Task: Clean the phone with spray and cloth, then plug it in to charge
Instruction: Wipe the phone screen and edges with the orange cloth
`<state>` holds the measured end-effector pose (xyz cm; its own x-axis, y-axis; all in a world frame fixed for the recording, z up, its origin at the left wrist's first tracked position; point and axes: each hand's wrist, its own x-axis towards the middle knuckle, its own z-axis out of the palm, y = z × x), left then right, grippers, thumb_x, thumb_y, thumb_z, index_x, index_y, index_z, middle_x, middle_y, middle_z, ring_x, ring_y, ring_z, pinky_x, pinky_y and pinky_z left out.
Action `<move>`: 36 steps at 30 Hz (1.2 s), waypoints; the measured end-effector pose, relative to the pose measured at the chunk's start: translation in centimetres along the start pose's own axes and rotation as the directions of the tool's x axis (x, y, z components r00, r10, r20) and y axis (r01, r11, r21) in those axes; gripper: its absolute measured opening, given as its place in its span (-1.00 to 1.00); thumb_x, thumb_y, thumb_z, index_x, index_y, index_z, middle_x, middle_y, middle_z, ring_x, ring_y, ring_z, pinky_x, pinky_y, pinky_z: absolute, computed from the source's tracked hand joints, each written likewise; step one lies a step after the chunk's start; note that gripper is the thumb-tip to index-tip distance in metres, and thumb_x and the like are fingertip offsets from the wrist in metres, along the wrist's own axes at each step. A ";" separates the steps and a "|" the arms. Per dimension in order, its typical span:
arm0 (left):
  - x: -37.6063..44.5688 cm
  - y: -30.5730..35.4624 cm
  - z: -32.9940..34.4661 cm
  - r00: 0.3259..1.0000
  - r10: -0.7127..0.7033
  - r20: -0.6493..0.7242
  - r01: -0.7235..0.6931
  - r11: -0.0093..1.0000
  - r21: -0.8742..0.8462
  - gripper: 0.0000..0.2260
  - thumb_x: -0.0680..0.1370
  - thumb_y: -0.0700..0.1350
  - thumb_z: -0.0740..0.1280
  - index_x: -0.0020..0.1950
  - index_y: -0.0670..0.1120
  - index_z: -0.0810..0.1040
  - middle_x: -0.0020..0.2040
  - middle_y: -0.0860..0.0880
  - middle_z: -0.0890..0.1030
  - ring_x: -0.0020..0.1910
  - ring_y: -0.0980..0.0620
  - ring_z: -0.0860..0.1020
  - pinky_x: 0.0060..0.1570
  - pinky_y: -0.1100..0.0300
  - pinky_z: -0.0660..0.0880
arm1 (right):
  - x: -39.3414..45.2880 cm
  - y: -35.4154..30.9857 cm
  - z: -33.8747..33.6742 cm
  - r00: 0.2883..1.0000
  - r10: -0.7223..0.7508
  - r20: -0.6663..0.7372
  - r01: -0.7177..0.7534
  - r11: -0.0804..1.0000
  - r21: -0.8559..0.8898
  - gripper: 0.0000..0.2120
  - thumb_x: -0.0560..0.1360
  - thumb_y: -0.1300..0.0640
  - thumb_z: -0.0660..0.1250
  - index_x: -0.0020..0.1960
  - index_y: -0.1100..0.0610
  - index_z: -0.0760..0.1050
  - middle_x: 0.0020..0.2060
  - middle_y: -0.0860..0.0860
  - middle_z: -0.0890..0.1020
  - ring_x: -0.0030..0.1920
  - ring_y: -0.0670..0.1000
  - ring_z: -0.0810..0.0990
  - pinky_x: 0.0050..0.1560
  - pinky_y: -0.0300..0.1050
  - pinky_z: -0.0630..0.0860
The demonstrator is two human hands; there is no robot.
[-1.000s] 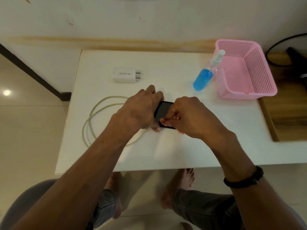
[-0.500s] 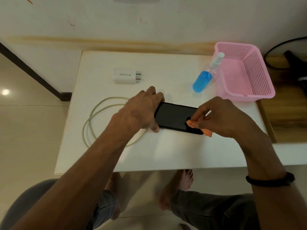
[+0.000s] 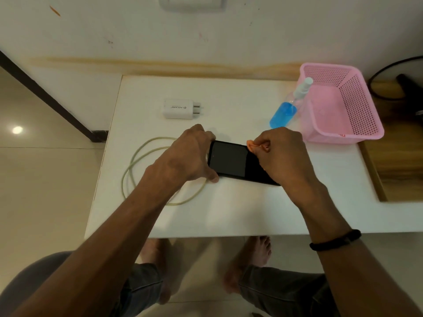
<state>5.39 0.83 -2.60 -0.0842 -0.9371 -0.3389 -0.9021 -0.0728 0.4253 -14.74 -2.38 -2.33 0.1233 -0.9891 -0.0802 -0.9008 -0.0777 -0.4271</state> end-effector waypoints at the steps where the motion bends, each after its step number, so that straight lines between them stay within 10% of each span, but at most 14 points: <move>1: -0.1 0.0 0.0 1.000 0.003 -0.007 -0.003 1.000 0.005 -0.20 0.23 0.08 0.71 0.39 -0.08 0.52 0.17 -0.06 0.50 0.11 -0.06 0.53 0.15 -0.04 0.57 | -0.1 -0.5 0.4 1.000 -0.021 -0.006 0.021 1.000 -0.014 -0.74 0.61 -0.06 0.37 0.04 0.11 0.70 -0.10 0.09 0.70 -0.06 0.11 0.65 0.10 0.04 0.60; 23: 0.2 -0.4 -0.2 0.999 0.044 0.018 -0.045 0.997 0.062 -0.27 0.24 0.04 0.71 0.35 -0.08 0.56 0.09 -0.03 0.56 0.08 -0.07 0.57 0.09 -0.02 0.57 | -1.3 -2.0 -0.7 0.869 -0.204 0.450 0.213 0.977 0.032 -0.86 0.45 0.03 0.56 0.01 -0.10 0.74 -0.01 -0.13 0.65 -0.10 -0.07 0.60 -0.21 -0.36 0.47; 29: -0.1 -0.4 -0.2 0.999 0.025 0.025 -0.026 0.999 0.040 -0.22 0.25 0.04 0.70 0.41 -0.06 0.51 0.15 -0.03 0.55 0.13 -0.05 0.56 0.13 -0.05 0.58 | -0.6 -0.9 -0.6 0.962 -0.079 0.261 0.077 0.997 0.016 -0.84 0.44 -0.06 0.55 -0.06 0.00 0.75 -0.21 -0.11 0.67 -0.25 -0.12 0.59 -0.36 -0.43 0.37; 36: -0.4 -0.1 0.0 1.000 -0.001 0.012 0.001 0.999 0.035 -0.22 0.27 0.02 0.69 0.43 -0.06 0.50 0.20 -0.05 0.54 0.19 -0.07 0.54 0.16 -0.07 0.57 | 0.0 -3.5 1.8 0.998 -0.062 0.033 0.065 0.995 -0.078 -0.84 0.57 0.09 0.42 0.04 0.15 0.72 -0.08 0.08 0.71 -0.09 0.11 0.66 0.08 0.04 0.62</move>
<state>5.51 1.24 -2.54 -0.0884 -0.9328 -0.3494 -0.9163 -0.0614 0.3958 -10.85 -1.86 -2.47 0.1929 -0.9777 -0.0830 -0.9206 -0.1511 -0.3600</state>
